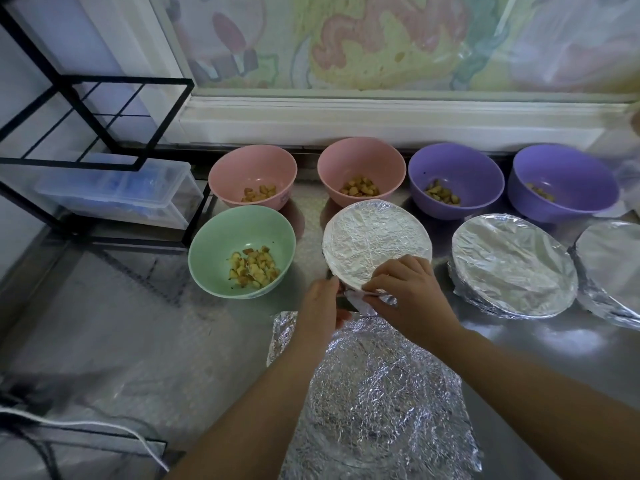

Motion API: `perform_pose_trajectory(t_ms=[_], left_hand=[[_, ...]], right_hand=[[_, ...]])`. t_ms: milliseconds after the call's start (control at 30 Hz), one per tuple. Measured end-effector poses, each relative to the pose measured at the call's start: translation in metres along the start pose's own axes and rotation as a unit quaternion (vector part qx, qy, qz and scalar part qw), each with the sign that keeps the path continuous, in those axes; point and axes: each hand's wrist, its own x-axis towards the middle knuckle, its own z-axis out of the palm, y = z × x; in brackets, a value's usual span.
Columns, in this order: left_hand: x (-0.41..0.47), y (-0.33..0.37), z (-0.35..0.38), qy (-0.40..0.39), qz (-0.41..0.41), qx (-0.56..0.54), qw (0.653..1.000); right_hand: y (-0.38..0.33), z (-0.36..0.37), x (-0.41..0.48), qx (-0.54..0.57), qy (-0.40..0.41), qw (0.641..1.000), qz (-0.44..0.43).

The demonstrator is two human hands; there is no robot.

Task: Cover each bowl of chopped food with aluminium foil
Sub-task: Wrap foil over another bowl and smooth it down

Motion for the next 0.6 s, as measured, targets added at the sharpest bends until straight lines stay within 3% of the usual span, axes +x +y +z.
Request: perform_pose_trajectory(t_ms=[100,233,400,600], left_hand=[[-0.005,-0.003,0.005,-0.03,-0.043,-0.048,0.997],[-0.007,-0.01,0.007,-0.067,-0.023,-0.069,0.995],[-0.004,-0.023,-0.006,-0.053,0.103,0.088,0.989],[-0.003,-0.03,-0.009,-0.028,0.234,0.221,0.946]], right_hand=[[-0.001,0.004,0.0,0.032,-0.001,0.999,0.018],[0.0,0.006,-0.001,0.058,-0.005,0.998,0.032],[0.001,-0.001,-0.001,0.033,-0.018,0.999,-0.007],[0.014,-0.023,0.006,-0.063,-0.105,0.978,-0.171]])
